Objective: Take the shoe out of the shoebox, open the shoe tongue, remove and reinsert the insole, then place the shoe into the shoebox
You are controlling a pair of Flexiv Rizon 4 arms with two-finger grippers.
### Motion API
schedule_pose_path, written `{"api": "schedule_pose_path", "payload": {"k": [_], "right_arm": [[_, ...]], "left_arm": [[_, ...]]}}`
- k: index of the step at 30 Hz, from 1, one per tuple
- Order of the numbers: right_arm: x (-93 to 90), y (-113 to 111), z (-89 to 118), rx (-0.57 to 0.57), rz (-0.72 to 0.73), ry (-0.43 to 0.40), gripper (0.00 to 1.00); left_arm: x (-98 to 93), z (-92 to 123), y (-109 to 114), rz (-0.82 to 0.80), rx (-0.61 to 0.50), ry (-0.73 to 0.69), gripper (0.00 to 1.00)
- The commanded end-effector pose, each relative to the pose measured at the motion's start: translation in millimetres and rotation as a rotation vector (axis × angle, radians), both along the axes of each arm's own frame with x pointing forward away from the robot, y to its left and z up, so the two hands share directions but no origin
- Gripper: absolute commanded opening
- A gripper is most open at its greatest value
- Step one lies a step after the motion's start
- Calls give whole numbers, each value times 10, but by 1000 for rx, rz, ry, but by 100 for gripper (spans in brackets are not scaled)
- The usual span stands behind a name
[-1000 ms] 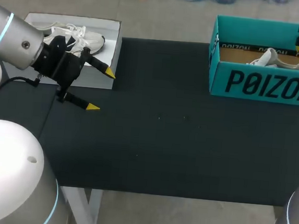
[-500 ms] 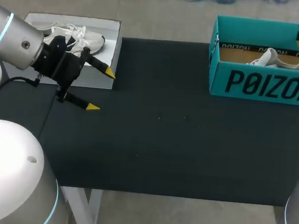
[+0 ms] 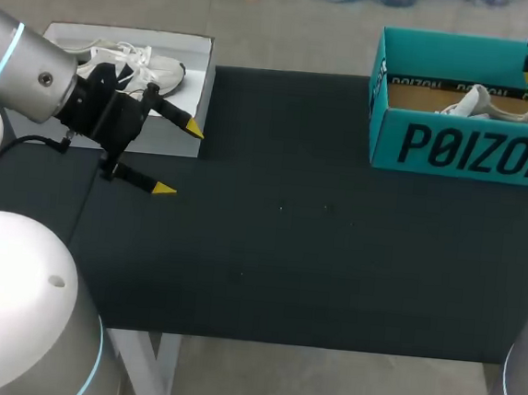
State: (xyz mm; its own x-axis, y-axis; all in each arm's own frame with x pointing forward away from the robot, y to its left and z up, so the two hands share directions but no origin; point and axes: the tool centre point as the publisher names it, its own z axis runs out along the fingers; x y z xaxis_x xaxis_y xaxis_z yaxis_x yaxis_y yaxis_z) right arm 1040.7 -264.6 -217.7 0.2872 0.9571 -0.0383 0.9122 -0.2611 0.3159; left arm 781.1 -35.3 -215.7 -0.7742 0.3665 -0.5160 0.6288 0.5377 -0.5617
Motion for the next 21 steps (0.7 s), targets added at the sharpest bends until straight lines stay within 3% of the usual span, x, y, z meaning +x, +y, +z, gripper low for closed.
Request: {"api": "schedule_pose_path", "payload": {"k": [1, 8, 12, 17, 21], "right_arm": [[-1, 2, 1, -1, -1, 0, 100], [-1, 2, 1, -1, -1, 0, 100], [-1, 2, 1, -1, -1, 0, 100], [-1, 2, 1, -1, -1, 0, 100], [-1, 2, 1, -1, -1, 0, 100]], "left_arm": [[101, 99, -57, -43, 95, -47, 100], [304, 143, 24, -195, 357, -171, 100], [460, 1, 282, -312, 483, -221, 100], [577, -228, 650, -420, 512, -232, 100], [614, -254, 929, -462, 580, -276, 100]]}}
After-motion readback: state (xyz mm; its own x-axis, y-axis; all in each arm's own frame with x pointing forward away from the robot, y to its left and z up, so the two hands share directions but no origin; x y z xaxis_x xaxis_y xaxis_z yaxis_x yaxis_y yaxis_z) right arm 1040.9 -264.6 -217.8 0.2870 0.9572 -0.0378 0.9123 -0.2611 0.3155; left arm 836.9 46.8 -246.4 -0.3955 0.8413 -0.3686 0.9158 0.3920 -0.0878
